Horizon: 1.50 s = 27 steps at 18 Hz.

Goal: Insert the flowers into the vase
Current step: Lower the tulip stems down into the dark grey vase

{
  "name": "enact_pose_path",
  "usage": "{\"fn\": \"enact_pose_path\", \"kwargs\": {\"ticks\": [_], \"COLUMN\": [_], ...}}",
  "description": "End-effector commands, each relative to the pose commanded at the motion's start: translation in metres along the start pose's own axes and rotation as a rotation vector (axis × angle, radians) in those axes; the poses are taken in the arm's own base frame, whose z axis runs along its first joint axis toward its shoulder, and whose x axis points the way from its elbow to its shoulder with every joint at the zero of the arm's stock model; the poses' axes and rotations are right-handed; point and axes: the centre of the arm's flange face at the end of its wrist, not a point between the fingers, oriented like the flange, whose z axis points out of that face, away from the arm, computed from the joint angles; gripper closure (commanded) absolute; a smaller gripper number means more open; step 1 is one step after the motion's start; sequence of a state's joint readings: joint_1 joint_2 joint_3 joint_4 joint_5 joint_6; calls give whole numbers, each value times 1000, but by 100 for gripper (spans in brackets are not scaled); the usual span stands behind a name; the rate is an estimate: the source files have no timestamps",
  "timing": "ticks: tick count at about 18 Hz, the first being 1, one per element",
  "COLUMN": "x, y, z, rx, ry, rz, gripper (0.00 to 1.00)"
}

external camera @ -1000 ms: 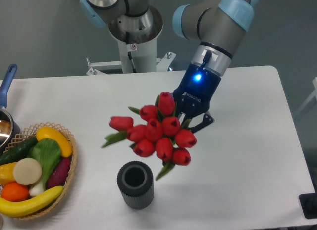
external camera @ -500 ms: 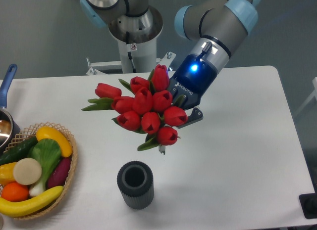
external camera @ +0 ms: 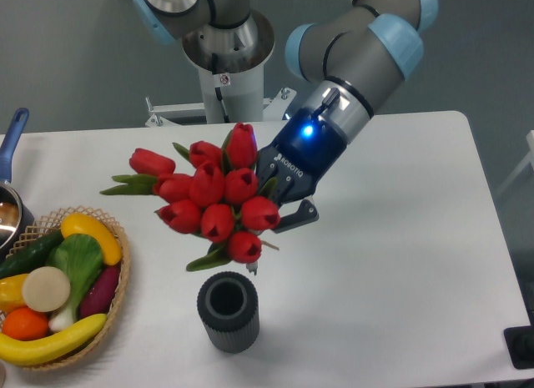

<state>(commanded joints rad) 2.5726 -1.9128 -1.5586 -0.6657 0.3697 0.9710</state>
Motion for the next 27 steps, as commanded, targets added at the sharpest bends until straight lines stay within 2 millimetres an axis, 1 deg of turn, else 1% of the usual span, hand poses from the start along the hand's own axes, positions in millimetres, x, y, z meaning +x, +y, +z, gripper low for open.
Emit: {"fn": "enact_pose_path", "kwargs": {"ticks": [2,5,8,11,14,16,19,21,23,27], "x": [0,-4,-4,-6,-7,-7,-10,-8,-7,-10], "y": [2,10,19,23,36,41,49,54,58,72], "z": [6,10,20,23,37,43,48,56,59,65], "rx": [-2,-7,-12,-18,-42,-45,-48,-52,-53,-59], "ry": [8,13,28,28,38,47,53,65,70,72], "rz": [-2,-16,-27,-33,-44,-50,-61,-69,-73,-80], "gripper": [89,89,89,89,89,89,89,89,89,89]}}
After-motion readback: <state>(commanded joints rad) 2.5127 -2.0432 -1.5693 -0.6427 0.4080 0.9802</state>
